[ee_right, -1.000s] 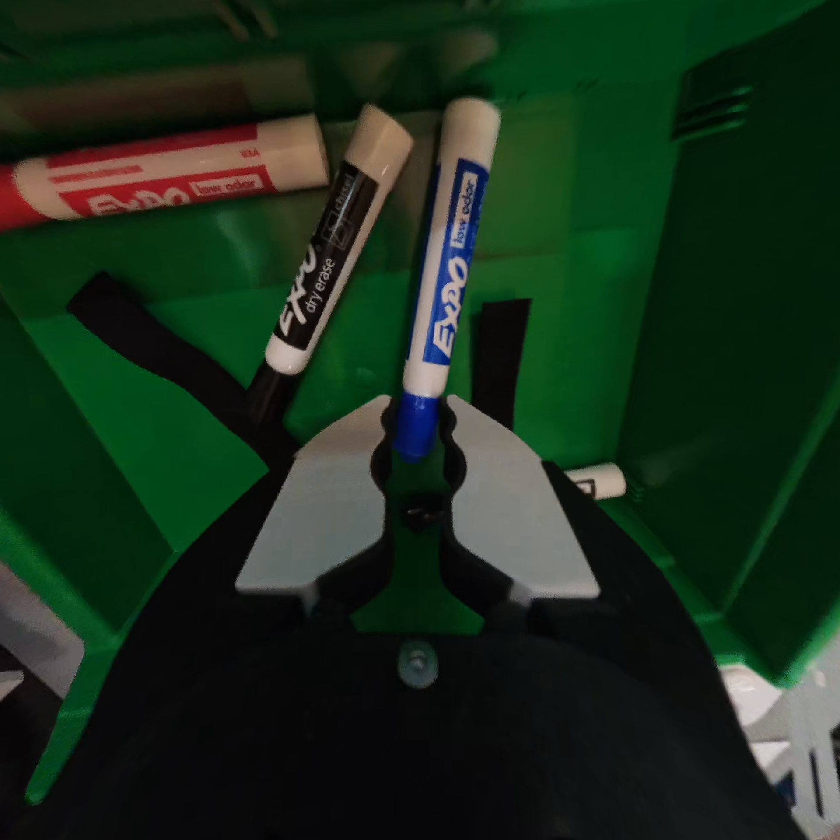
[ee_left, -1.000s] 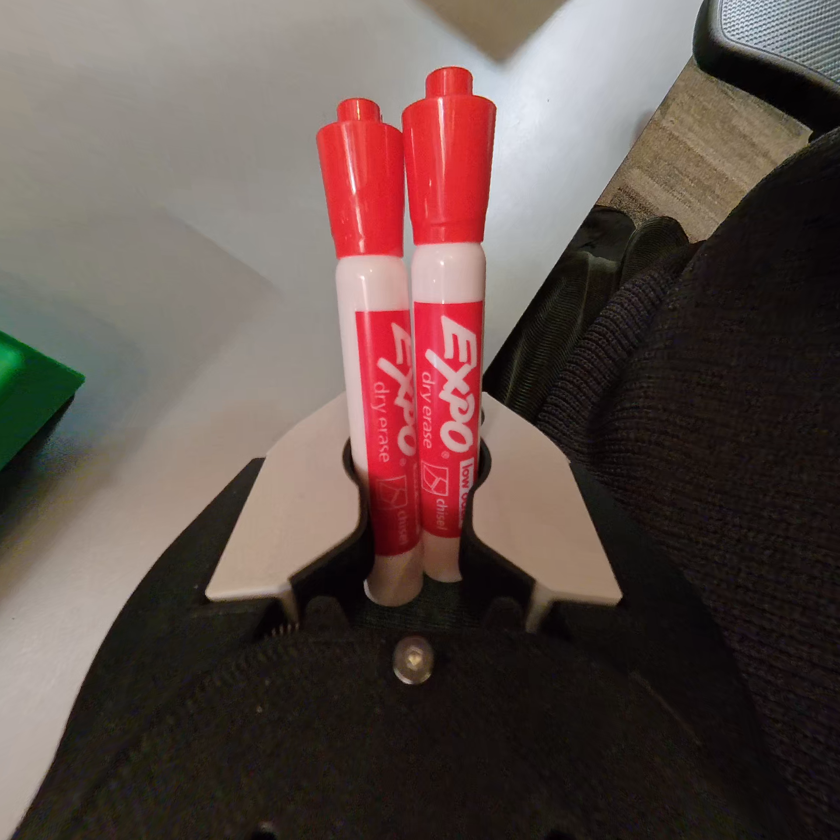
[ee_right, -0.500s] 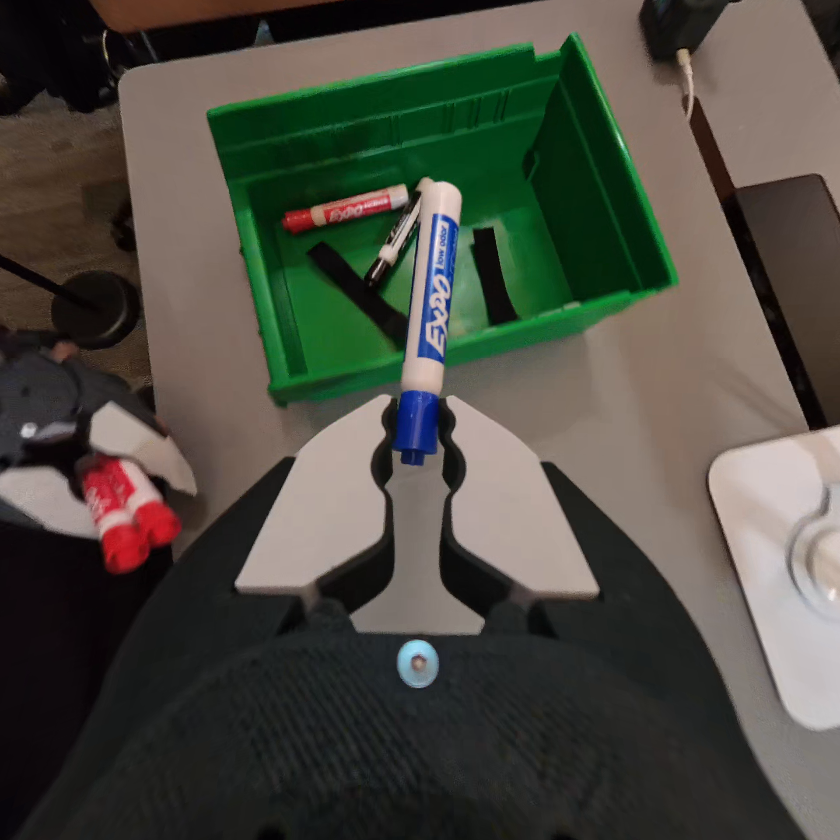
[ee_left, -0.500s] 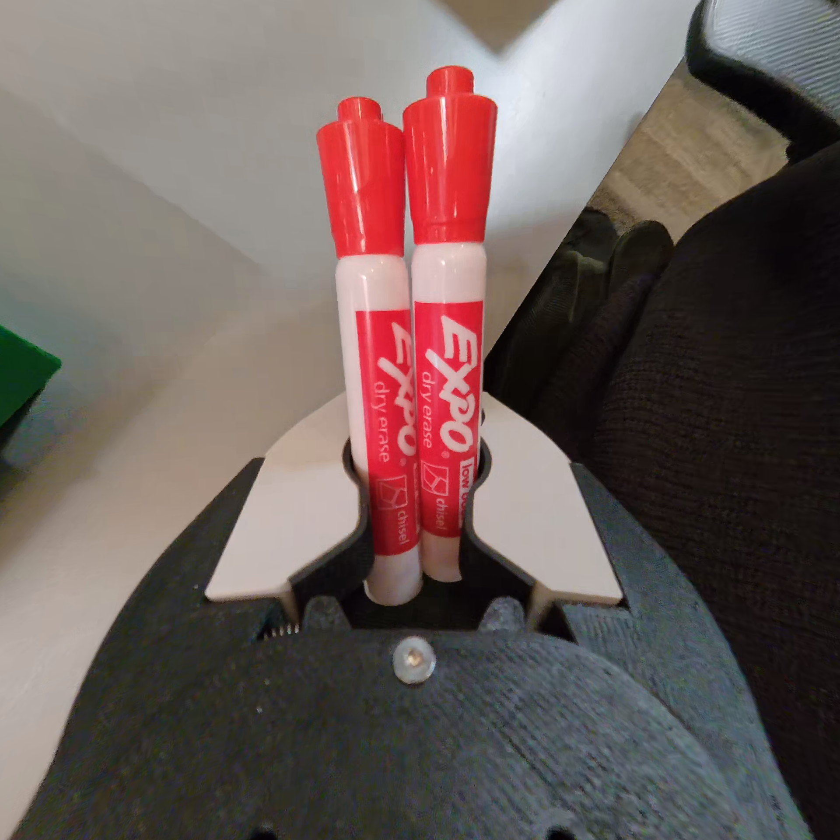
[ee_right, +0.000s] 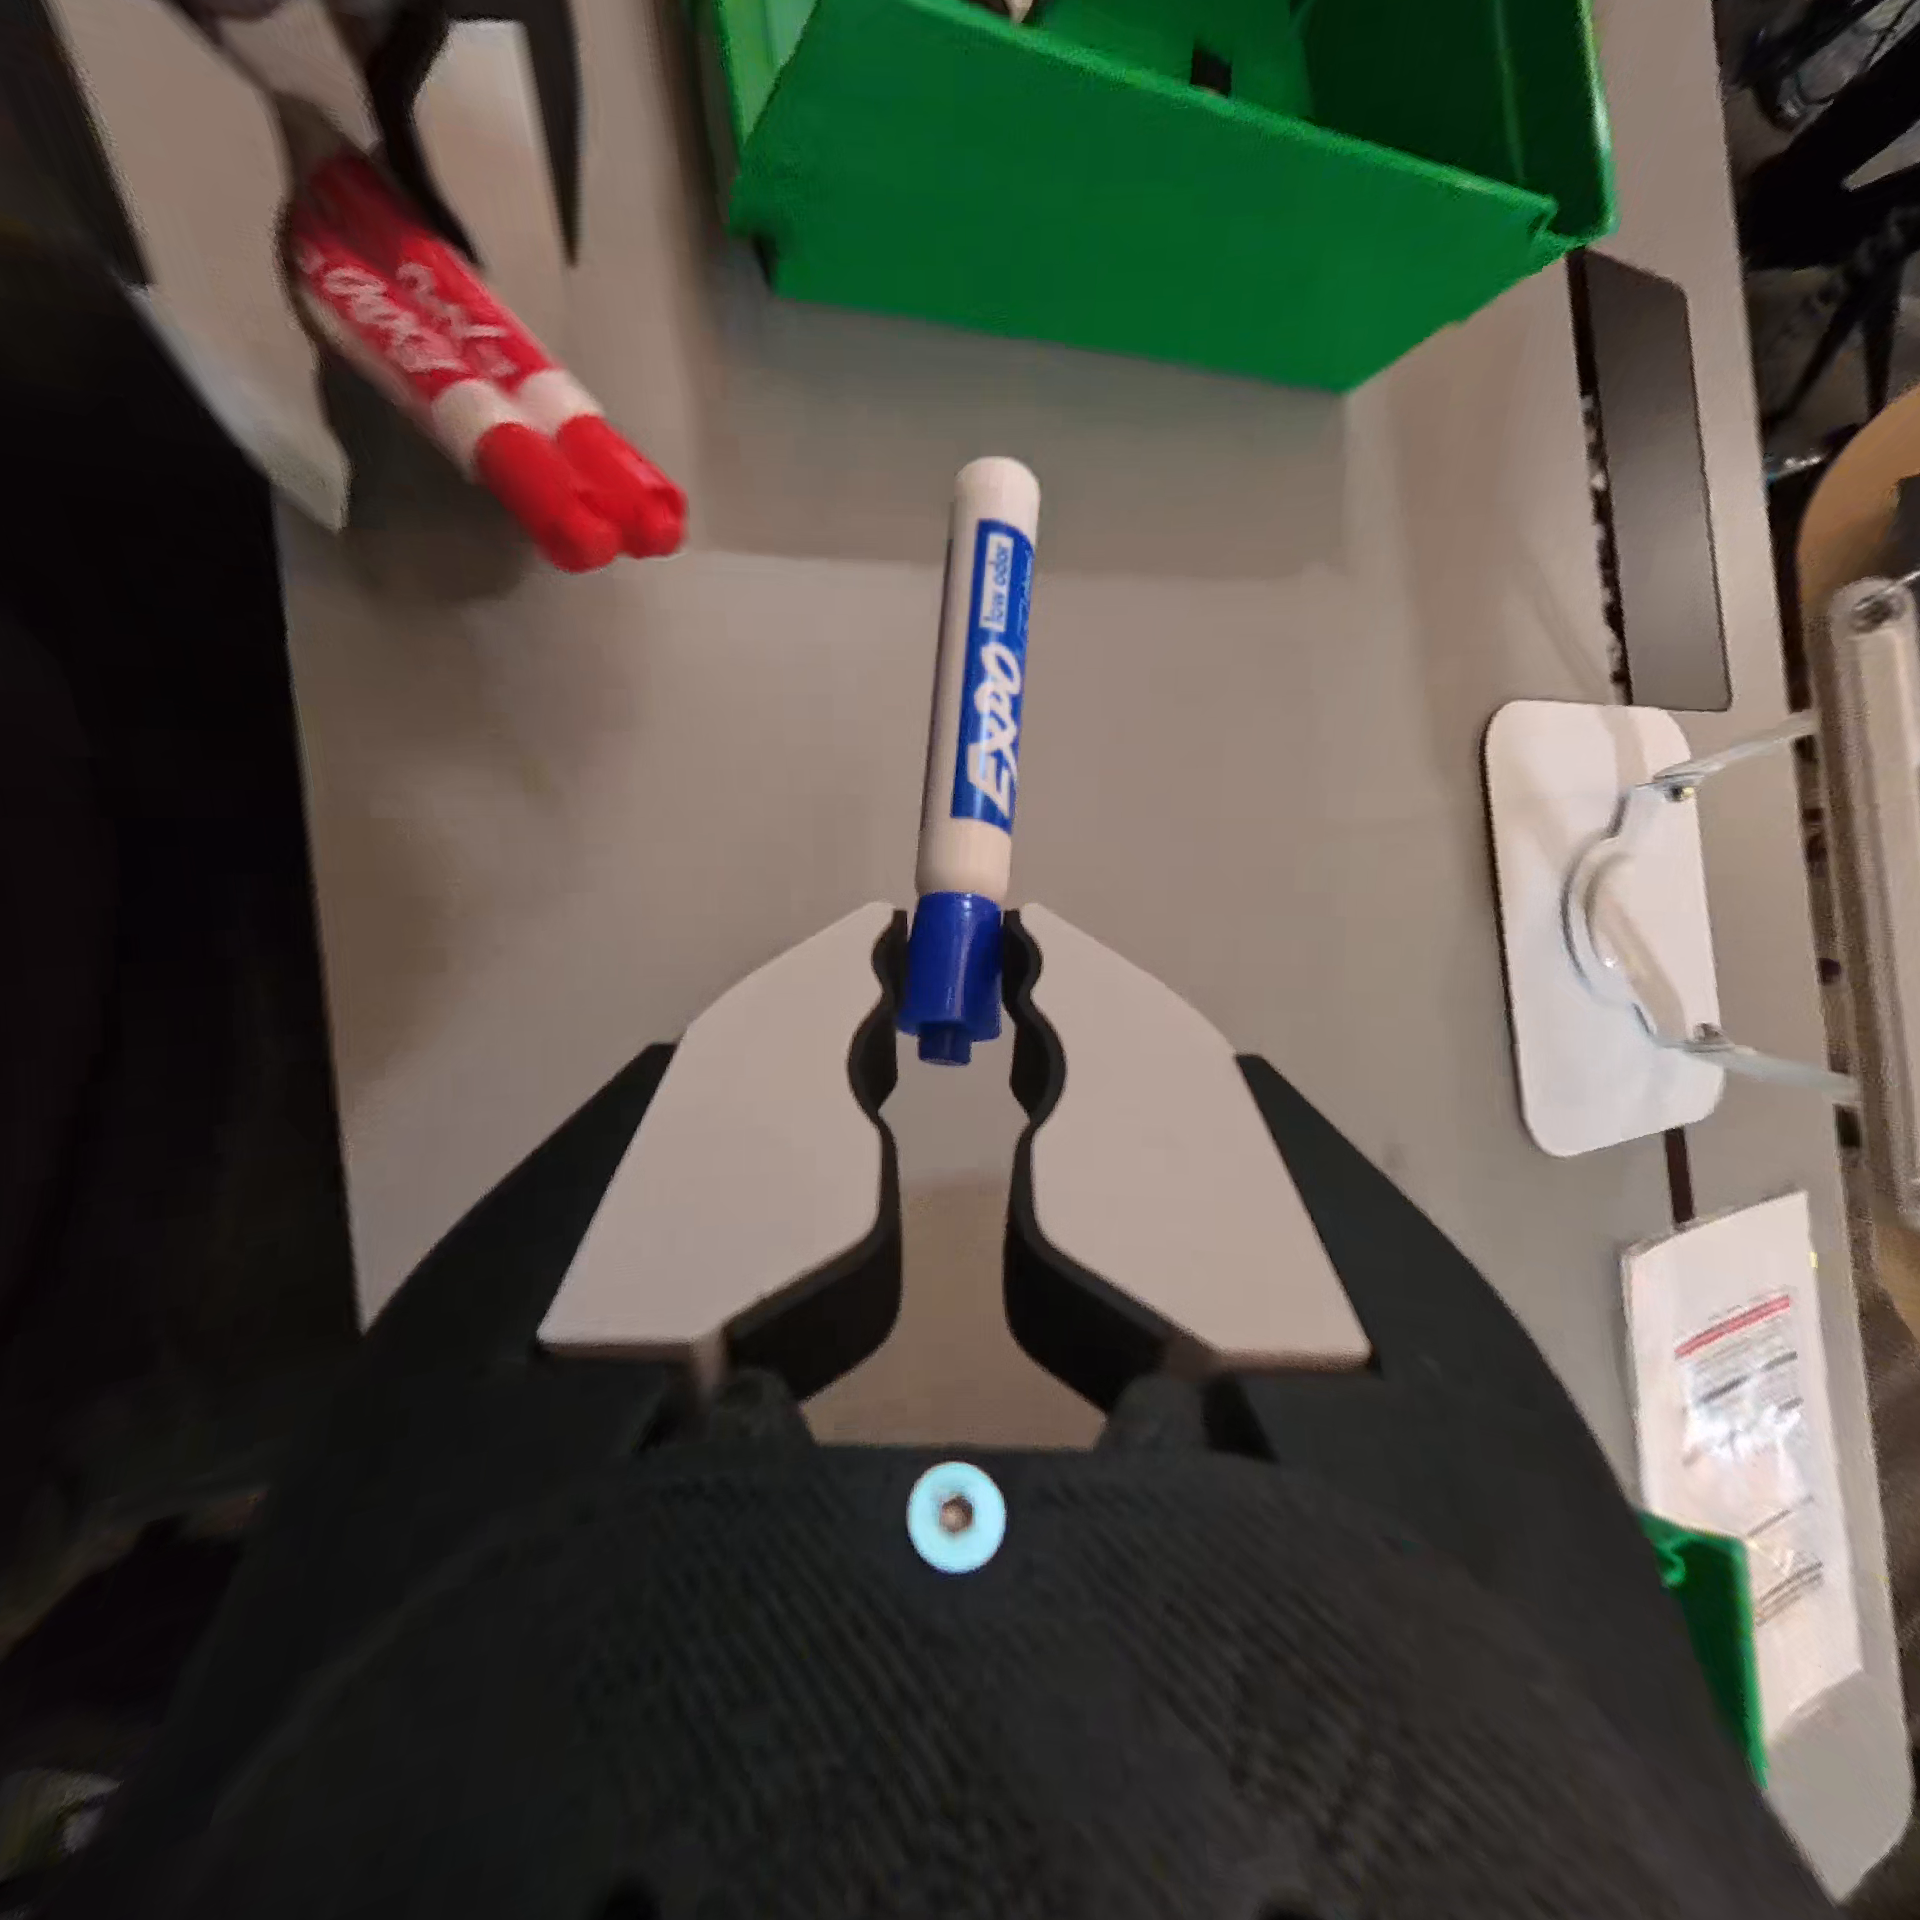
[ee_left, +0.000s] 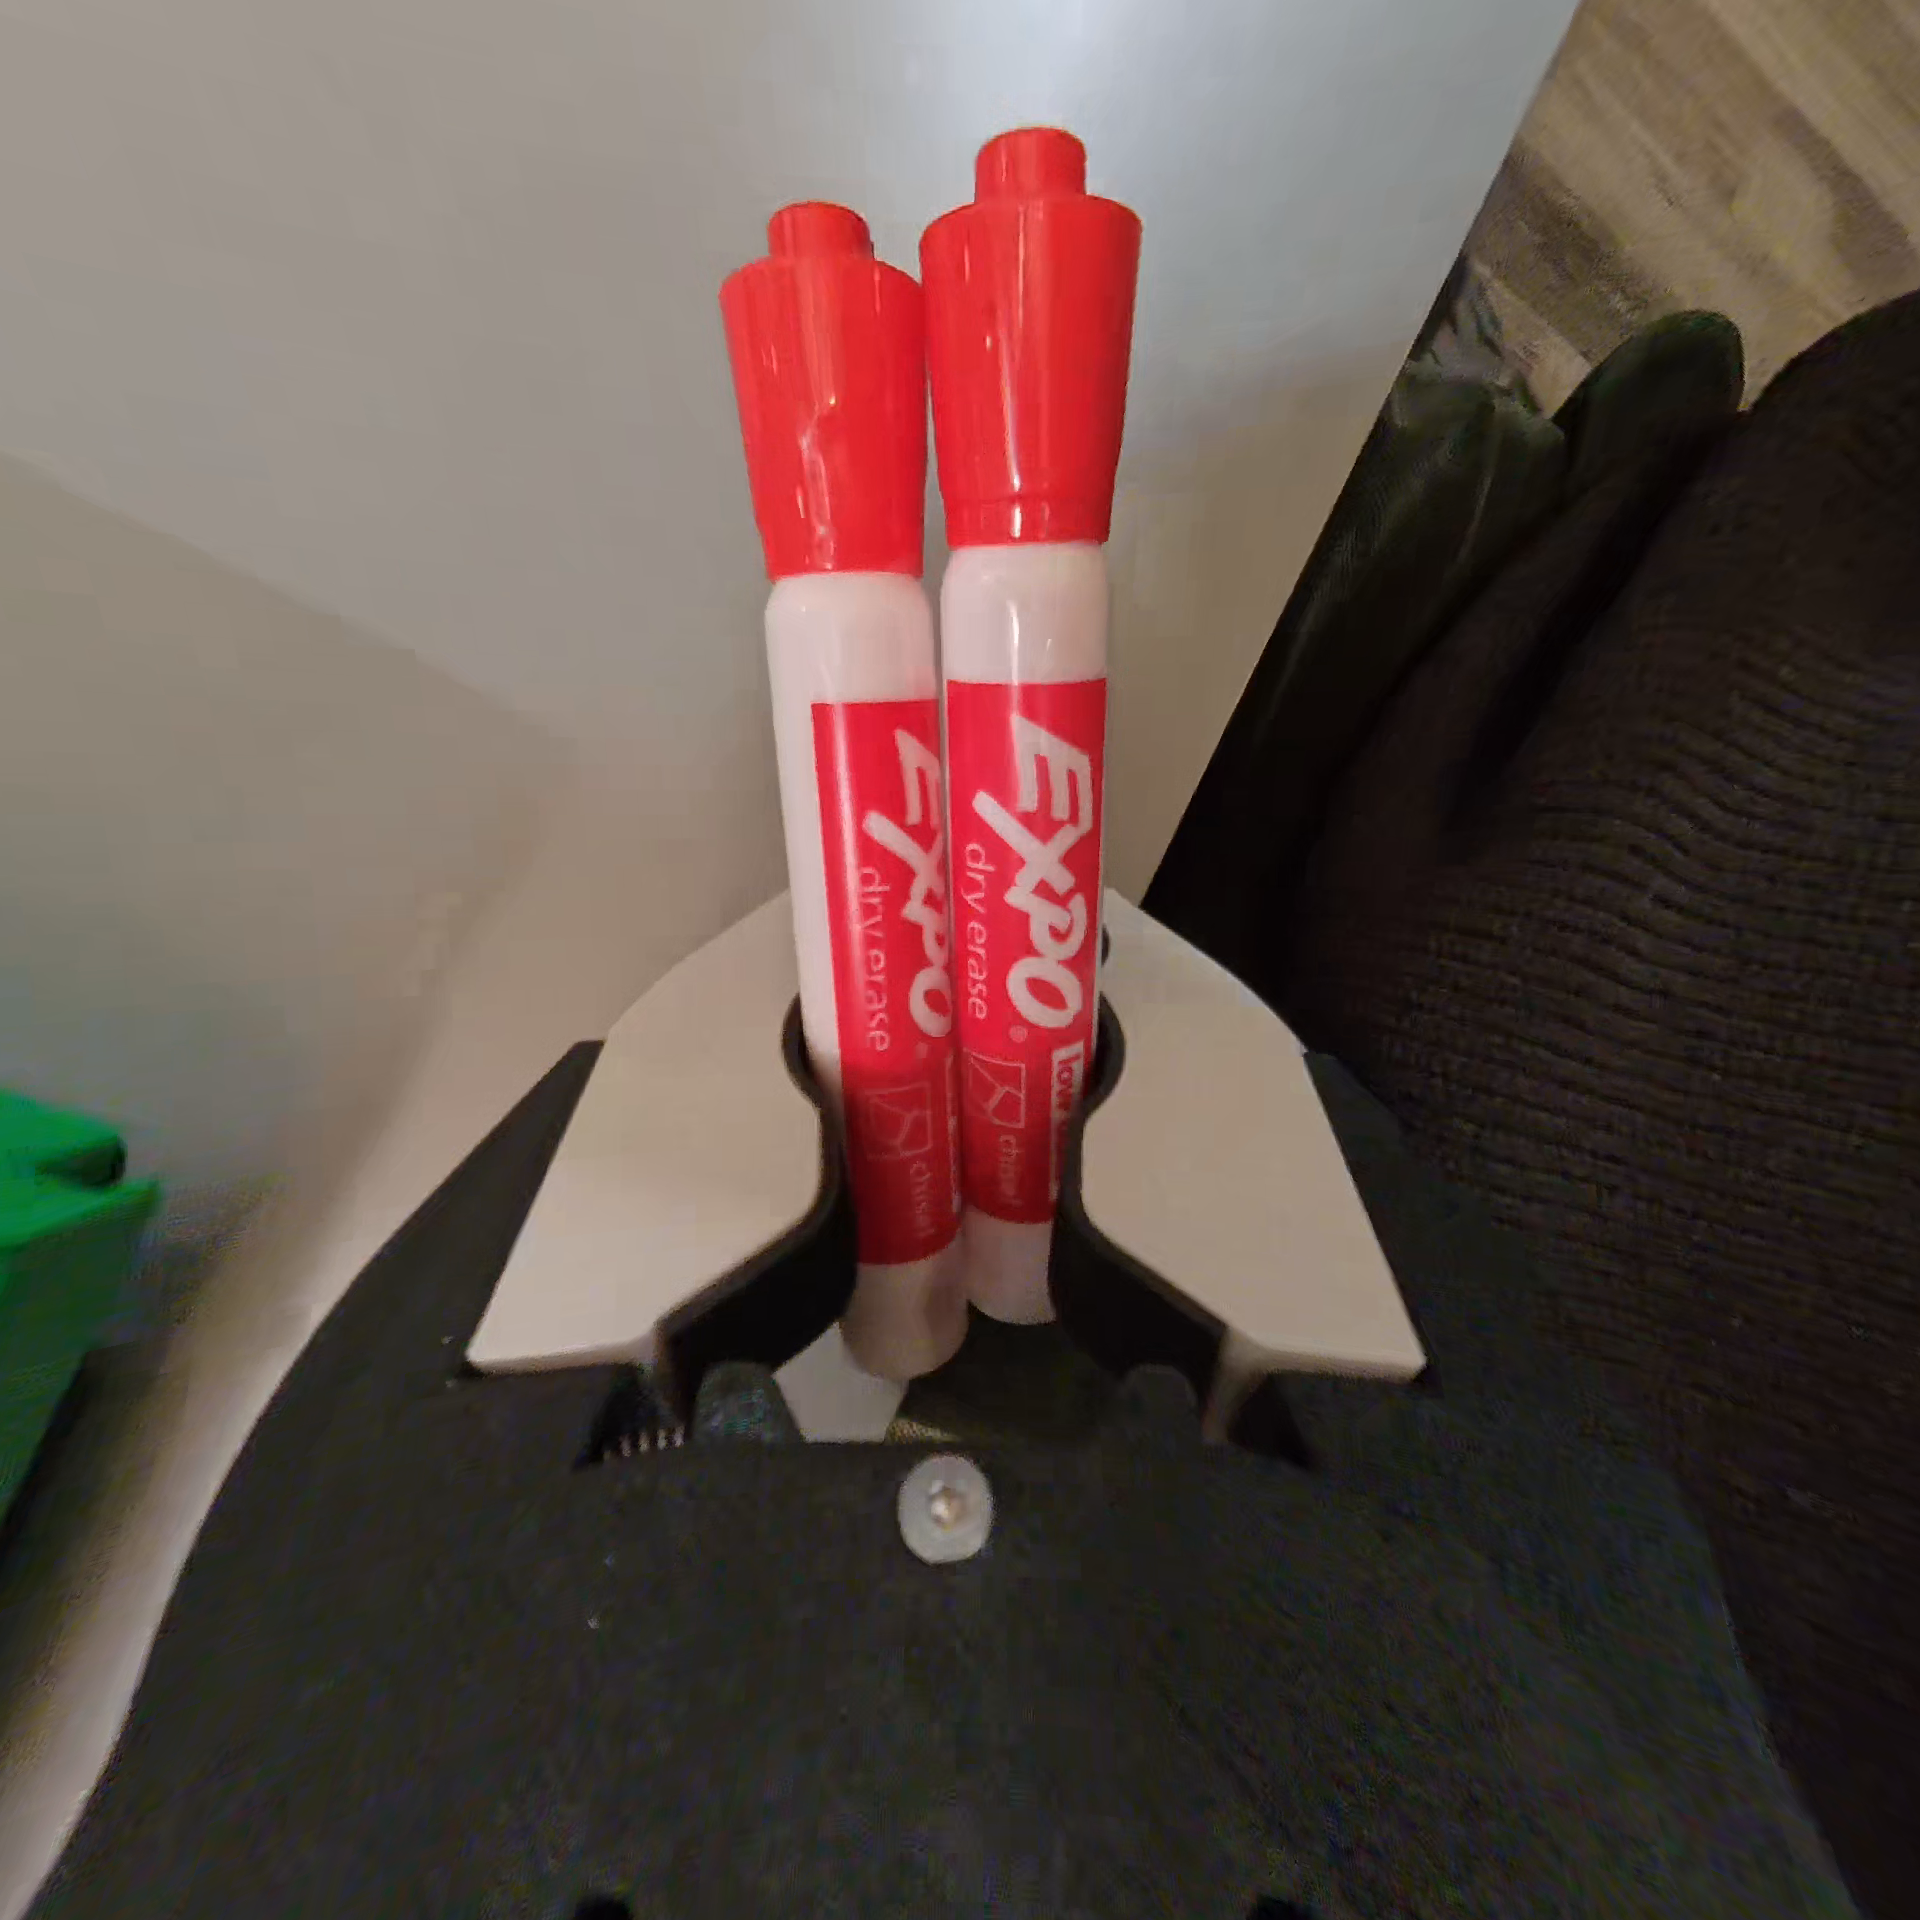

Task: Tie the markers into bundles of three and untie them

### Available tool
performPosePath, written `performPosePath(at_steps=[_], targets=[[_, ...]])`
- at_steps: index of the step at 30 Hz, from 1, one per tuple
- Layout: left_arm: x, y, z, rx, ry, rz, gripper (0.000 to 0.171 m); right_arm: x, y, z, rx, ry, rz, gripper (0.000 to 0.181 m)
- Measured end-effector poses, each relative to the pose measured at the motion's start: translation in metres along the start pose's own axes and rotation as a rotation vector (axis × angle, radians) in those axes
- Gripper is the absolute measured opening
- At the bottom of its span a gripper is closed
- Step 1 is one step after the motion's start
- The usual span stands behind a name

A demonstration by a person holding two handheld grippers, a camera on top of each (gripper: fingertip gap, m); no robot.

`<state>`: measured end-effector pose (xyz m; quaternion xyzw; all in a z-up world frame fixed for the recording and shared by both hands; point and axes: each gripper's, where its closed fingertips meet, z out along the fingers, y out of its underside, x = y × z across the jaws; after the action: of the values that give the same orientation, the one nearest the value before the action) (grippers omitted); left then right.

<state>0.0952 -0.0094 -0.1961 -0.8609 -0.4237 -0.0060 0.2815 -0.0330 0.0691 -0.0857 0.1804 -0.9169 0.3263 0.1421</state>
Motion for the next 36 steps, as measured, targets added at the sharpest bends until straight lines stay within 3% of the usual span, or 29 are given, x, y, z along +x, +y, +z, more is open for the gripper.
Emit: performPosePath(at_steps=[5,8,13,21,36], targets=[[-0.003,-0.020,0.006,-0.075,0.065,0.064,0.044,-0.049,0.002,-0.021,0.081,-0.088,-0.090,0.017],[0.000,-0.025,0.014,-0.143,0.079,0.148,0.044,-0.062,0.006,-0.025,0.040,-0.045,-0.165,0.017],[0.017,-0.030,0.030,-0.233,0.116,0.252,0.044,-0.073,0.012,-0.023,-0.054,-0.009,-0.282,0.018],[0.029,-0.023,0.035,-0.310,0.139,0.342,0.044,-0.084,0.006,-0.012,-0.105,-0.096,-0.435,0.018],[0.034,-0.008,0.026,-0.285,0.128,0.266,0.045,-0.091,-0.012,0.009,-0.035,-0.195,-0.462,0.018]])
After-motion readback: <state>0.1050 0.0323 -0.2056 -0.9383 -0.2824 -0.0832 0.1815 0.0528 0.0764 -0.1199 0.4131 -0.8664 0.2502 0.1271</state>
